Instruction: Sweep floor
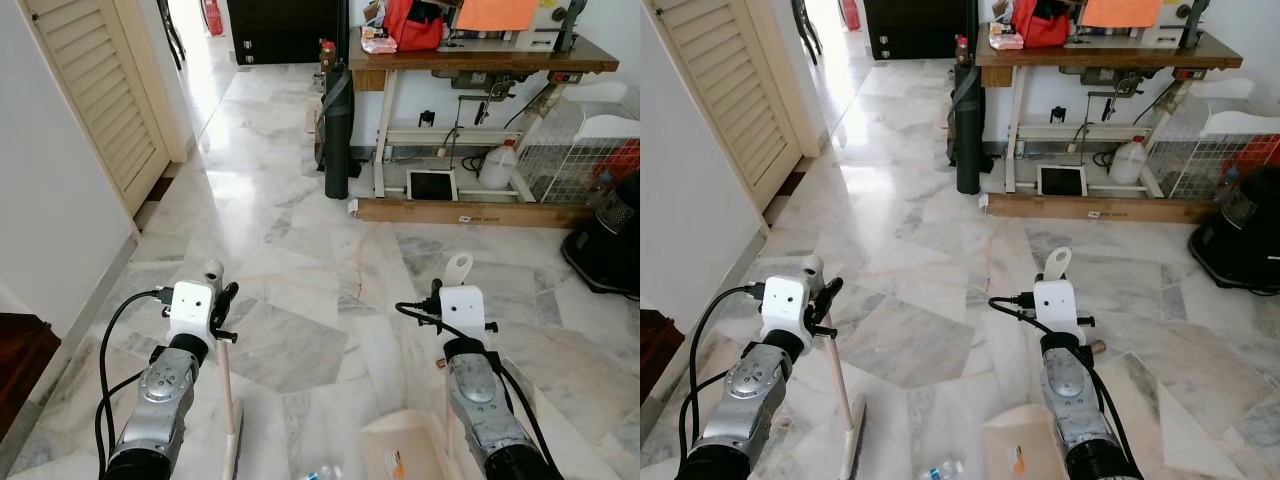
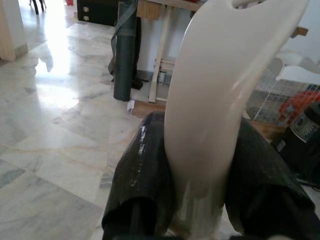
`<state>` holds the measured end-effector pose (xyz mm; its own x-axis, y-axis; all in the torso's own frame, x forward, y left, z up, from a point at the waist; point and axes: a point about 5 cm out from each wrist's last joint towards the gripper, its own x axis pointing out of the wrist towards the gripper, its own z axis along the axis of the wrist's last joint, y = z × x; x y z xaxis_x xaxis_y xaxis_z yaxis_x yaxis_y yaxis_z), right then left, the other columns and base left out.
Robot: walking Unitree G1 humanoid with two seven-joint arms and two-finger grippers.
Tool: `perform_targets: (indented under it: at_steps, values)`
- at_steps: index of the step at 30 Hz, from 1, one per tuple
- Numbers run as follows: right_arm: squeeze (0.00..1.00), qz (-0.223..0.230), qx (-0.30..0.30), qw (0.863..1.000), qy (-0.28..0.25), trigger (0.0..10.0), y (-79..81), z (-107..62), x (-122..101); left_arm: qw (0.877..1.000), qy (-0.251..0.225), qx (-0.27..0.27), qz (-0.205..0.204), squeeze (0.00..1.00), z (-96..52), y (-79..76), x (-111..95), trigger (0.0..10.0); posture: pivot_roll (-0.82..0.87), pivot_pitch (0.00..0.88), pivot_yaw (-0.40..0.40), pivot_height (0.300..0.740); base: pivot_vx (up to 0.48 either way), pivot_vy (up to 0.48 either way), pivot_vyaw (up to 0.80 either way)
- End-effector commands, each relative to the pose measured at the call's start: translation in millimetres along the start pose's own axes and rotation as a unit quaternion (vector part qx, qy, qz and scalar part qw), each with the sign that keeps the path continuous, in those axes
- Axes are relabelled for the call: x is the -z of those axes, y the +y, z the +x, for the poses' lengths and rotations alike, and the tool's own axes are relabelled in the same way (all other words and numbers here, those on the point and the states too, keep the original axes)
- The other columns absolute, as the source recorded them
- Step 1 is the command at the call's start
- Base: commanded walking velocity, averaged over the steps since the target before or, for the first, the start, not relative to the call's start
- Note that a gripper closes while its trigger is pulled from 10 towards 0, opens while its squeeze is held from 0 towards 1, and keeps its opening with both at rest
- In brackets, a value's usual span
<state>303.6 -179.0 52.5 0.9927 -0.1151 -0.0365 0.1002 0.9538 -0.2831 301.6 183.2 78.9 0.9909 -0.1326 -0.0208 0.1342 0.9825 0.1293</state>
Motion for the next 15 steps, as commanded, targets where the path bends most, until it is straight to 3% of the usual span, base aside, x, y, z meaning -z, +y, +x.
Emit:
perform_targets:
  at_steps: [1,8,15]
  values:
    - [0.00,-0.001,0.003,0.999,-0.038,10.0,-1.3,3.5,-13,1.000,-0.008,-0.003,-0.006,0.00,0.2,1.4,-4,10.0,0.10,0.068,0.044,0.740,0.000,0.000,0.00]
    - [0.00,-0.007,-0.004,0.999,-0.050,10.0,2.1,8.3,-17,1.000,-0.022,-0.012,-0.008,0.00,-1.7,3.4,-10,10.0,0.13,0.102,0.038,0.740,0.000,0.000,0.00]
    - [0.00,-0.017,-0.020,0.999,-0.025,10.0,10.0,11.4,-10,0.999,-0.029,-0.026,-0.005,0.00,-5.6,10.0,-15,10.0,0.17,0.138,0.032,0.740,0.000,0.000,0.00]
